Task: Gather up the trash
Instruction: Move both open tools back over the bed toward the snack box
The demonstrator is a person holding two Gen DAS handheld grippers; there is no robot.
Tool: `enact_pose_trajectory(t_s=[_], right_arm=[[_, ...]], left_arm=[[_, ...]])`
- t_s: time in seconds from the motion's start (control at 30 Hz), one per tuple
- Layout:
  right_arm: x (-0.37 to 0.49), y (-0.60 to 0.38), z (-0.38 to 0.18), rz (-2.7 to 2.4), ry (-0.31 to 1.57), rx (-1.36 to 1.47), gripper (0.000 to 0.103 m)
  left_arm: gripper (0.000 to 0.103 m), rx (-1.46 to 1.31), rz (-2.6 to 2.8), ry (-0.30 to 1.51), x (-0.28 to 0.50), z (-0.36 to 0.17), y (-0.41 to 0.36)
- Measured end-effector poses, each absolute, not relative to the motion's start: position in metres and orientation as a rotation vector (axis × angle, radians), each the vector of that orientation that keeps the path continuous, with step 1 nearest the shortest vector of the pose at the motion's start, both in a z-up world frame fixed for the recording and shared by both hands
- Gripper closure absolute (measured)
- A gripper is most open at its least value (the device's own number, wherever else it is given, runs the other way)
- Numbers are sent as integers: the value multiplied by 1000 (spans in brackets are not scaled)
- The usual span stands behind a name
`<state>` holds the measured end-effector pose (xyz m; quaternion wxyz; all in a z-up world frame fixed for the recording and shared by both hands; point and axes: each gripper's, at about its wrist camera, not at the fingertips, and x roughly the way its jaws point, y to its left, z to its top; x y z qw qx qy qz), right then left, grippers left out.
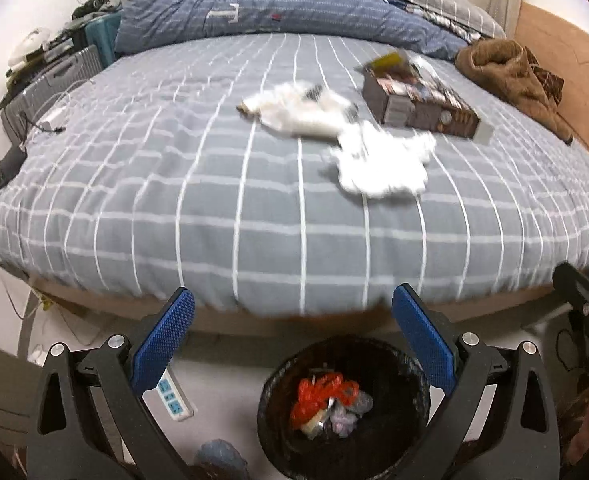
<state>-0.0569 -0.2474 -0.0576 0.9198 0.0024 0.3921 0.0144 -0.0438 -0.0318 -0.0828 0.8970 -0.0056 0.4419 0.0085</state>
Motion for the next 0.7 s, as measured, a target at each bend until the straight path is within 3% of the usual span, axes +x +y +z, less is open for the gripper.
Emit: enact_pose_trajectory(t_s=[0.7], right_arm=[[68, -242, -32, 58, 757, -34, 9]], left_arm=[[6, -21, 0, 870, 94, -64, -21]])
